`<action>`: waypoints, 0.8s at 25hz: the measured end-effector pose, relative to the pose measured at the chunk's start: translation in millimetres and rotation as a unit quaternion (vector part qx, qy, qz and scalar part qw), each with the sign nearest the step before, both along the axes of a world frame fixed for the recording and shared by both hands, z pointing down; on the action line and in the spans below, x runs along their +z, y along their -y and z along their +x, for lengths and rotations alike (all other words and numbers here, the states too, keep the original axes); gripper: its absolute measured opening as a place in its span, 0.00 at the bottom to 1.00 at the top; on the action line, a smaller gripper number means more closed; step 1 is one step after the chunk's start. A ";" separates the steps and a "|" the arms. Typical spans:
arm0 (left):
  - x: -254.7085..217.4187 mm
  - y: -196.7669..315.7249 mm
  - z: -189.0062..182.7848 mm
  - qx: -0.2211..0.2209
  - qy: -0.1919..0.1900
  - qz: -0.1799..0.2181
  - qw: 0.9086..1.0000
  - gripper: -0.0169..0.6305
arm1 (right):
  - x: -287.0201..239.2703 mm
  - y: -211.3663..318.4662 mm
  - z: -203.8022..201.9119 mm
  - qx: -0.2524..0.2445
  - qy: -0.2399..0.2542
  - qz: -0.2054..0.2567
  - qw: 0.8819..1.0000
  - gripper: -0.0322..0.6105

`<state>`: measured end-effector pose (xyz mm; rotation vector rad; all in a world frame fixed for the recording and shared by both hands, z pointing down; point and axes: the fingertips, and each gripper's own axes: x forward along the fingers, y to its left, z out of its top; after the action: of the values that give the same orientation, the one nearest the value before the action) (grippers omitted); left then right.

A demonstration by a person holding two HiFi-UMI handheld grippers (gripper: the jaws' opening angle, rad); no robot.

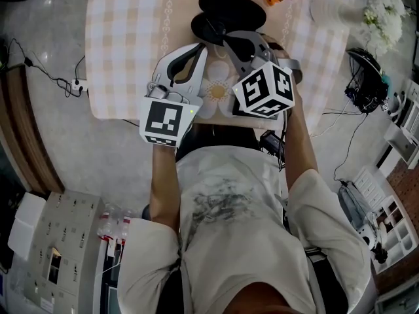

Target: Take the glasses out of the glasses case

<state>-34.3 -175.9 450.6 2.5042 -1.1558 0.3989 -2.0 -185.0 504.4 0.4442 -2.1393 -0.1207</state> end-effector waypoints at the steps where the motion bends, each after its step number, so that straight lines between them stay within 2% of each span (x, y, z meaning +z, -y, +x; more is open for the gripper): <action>1: -0.2 -2.0 -0.7 0.000 0.000 0.000 1.000 0.04 | -0.8 -2.2 -0.8 0.000 0.000 0.000 1.000 0.08; 20: 9.0 -37.1 -16.5 -0.010 0.001 -0.005 1.000 0.04 | 8.5 -46.5 -20.0 -0.020 0.010 -0.006 1.000 0.08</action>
<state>-50.7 -138.8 459.6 2.4817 -1.1754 0.4019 -22.0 -138.5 512.9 0.3975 -2.1687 -0.1258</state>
